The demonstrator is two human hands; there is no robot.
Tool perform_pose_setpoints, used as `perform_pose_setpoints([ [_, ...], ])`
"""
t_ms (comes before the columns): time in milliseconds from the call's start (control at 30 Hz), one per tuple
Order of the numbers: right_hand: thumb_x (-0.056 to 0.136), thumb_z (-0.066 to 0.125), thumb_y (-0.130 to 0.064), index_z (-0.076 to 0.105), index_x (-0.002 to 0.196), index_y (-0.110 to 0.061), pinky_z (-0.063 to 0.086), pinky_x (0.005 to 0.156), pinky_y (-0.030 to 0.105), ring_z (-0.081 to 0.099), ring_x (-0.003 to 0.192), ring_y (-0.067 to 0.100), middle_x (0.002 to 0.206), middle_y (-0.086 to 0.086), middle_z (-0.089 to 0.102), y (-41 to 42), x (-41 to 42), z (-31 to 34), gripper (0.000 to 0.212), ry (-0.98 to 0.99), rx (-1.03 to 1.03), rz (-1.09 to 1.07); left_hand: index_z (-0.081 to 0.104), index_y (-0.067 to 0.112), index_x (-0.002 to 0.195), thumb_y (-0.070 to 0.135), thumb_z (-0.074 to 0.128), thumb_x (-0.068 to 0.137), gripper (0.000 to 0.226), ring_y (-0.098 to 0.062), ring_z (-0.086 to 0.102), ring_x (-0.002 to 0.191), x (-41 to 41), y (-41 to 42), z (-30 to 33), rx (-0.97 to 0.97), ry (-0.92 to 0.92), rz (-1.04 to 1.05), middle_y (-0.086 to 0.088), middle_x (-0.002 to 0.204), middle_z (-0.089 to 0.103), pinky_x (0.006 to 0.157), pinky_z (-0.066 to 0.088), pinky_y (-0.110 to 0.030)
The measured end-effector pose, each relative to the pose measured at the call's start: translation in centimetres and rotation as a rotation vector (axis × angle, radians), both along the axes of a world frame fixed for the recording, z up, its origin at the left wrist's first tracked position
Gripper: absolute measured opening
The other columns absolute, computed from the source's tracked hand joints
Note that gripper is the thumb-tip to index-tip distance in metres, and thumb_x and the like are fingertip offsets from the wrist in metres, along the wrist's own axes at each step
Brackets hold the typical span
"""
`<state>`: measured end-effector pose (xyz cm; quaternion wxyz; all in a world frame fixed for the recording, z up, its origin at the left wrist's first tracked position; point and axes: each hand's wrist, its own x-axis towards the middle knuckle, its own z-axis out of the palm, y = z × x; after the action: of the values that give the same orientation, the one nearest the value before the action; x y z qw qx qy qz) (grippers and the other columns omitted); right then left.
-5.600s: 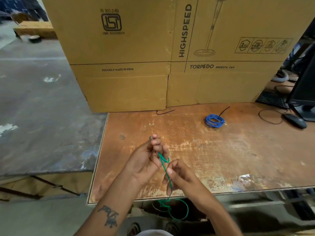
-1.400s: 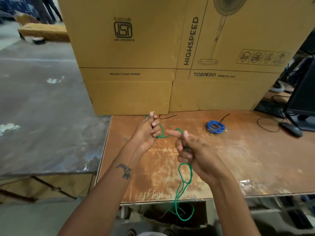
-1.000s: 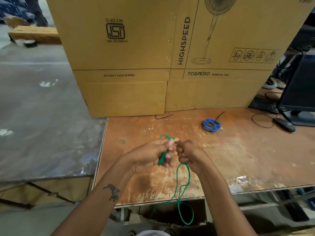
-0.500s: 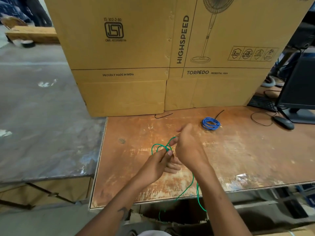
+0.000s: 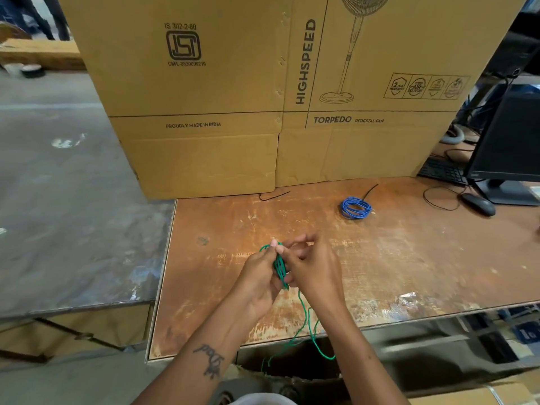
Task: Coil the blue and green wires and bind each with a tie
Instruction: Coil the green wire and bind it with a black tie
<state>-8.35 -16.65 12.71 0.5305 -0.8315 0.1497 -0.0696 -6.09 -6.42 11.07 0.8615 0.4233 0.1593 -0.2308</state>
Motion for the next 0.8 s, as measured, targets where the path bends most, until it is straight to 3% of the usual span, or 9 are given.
perform_pose_setpoints([
  [100,0.085,0.089,-0.035,0.054,0.108,-0.021,0.065,0.061,0.050,0.076,0.055,0.025,0.083,0.006,0.077,-0.4,0.4,-0.5,0.044,0.105,0.157,0.039,0.054,0.016,0.093,0.032,0.039,0.109,0.028,-0.030,0.076,0.079,1.0,0.2,0.1,-0.113,0.054,-0.002,-0.015,0.105,0.078,0.049,0.052,-0.028],
  [200,0.084,0.090,-0.027,0.055,0.113,-0.018,0.065,0.071,0.051,0.077,0.069,0.025,0.092,0.009,0.075,-2.0,0.4,-1.3,0.046,0.186,0.259,0.185,0.048,0.016,0.086,0.031,0.037,0.110,0.030,-0.032,0.078,0.082,2.8,0.9,1.2,-0.216,0.045,0.115,-0.010,0.092,0.079,0.060,0.062,-0.038],
  [300,0.082,0.088,-0.044,0.061,0.102,-0.027,0.052,0.078,0.033,0.062,0.084,0.010,0.098,-0.010,0.067,-2.4,-0.6,-2.9,0.038,-0.012,-0.152,0.167,0.052,0.012,0.087,0.027,0.040,0.109,0.029,-0.028,0.077,0.071,4.4,1.6,3.1,-0.220,0.027,0.169,-0.004,0.070,0.072,0.077,0.060,-0.044],
  [400,0.088,0.076,-0.053,0.052,0.099,-0.028,0.039,0.076,0.033,0.051,0.088,0.015,0.096,-0.010,0.056,-1.3,-1.8,-3.5,0.037,-0.191,-0.574,-0.063,0.053,0.015,0.083,0.027,0.041,0.109,0.032,-0.013,0.062,0.046,5.4,0.9,3.7,-0.222,0.085,0.197,0.002,0.058,0.064,0.064,0.058,-0.033],
  [467,0.092,0.071,-0.053,0.051,0.091,-0.028,0.040,0.062,0.033,0.059,0.072,0.017,0.075,-0.012,0.062,-0.9,-1.8,-3.4,0.032,-0.117,-0.579,-0.091,0.050,0.019,0.081,0.026,0.039,0.110,0.032,-0.007,0.044,0.036,6.1,0.6,3.5,-0.247,0.102,0.239,0.006,0.054,0.056,0.055,0.050,-0.026],
  [567,0.094,0.073,-0.050,0.057,0.081,-0.025,0.052,0.064,0.034,0.071,0.066,0.012,0.064,-0.005,0.073,-2.0,-1.1,-2.8,0.033,0.012,-0.359,-0.002,0.048,0.022,0.080,0.023,0.037,0.111,0.033,-0.005,0.031,0.031,7.7,1.3,3.3,-0.269,0.072,0.214,0.009,0.050,0.048,0.041,0.037,-0.016],
  [633,0.095,0.074,-0.047,0.059,0.083,-0.022,0.056,0.065,0.034,0.069,0.060,0.002,0.067,-0.009,0.077,-3.4,-0.5,-2.2,0.031,0.033,-0.187,0.052,0.047,0.022,0.079,0.023,0.035,0.112,0.034,-0.004,0.029,0.030,8.8,2.5,3.6,-0.243,0.040,0.113,0.009,0.049,0.043,0.035,0.027,-0.016],
  [700,0.099,0.070,-0.043,0.061,0.085,-0.017,0.058,0.066,0.038,0.066,0.063,0.005,0.072,-0.007,0.073,-4.3,0.2,-1.9,0.031,0.007,-0.082,0.090,0.046,0.021,0.080,0.025,0.034,0.112,0.034,-0.003,0.029,0.031,9.7,3.9,3.9,-0.205,0.012,-0.030,0.008,0.050,0.041,0.032,0.022,-0.016],
  [800,0.108,0.059,-0.024,0.059,0.095,-0.004,0.065,0.073,0.044,0.066,0.065,0.016,0.077,0.002,0.060,-3.5,1.1,-1.8,0.023,0.037,0.560,0.081,0.046,0.020,0.082,0.026,0.034,0.111,0.032,-0.002,0.030,0.032,10.4,4.9,4.2,-0.143,-0.010,-0.194,0.008,0.053,0.040,0.031,0.019,-0.016],
])
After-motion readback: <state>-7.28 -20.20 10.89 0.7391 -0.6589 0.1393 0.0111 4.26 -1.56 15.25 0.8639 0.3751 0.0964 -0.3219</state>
